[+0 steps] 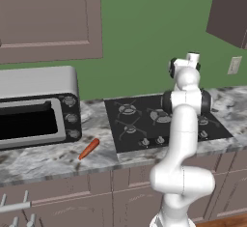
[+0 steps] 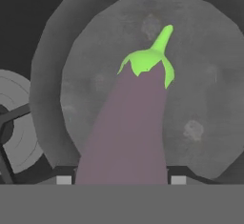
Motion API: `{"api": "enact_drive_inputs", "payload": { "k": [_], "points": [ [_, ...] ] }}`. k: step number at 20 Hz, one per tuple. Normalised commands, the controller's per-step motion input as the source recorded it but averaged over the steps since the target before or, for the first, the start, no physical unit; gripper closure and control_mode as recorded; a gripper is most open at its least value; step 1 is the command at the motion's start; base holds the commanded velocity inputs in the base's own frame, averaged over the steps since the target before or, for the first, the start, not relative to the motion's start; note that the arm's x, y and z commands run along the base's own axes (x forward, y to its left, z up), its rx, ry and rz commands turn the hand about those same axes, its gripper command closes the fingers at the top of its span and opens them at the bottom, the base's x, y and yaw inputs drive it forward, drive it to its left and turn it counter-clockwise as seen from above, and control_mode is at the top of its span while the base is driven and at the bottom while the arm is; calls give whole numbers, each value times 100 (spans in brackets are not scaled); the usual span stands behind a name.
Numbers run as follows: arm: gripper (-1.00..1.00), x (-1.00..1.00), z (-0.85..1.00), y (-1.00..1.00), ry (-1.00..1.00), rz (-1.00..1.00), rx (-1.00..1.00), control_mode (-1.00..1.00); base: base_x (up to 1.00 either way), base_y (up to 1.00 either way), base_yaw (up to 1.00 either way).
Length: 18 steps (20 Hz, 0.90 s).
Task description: Put the carrot and eggplant in the pan. Then turn on the rear right burner and set the heat to medium.
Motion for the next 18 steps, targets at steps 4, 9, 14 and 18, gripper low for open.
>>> {"api": "enact_drive_inputs", "payload": {
  "k": [4, 9, 14, 18],
  "points": [
    [100, 0, -31, 0, 2, 0, 0, -100, 0, 0, 0],
    [100, 2, -31, 0, 0, 0, 0, -100, 0, 0, 0],
    [100, 5, -34, 0, 0, 0, 1, -100, 0, 0, 0],
    [100, 11, -14, 0, 0, 0, 1, -100, 0, 0, 0]
  ]
}}
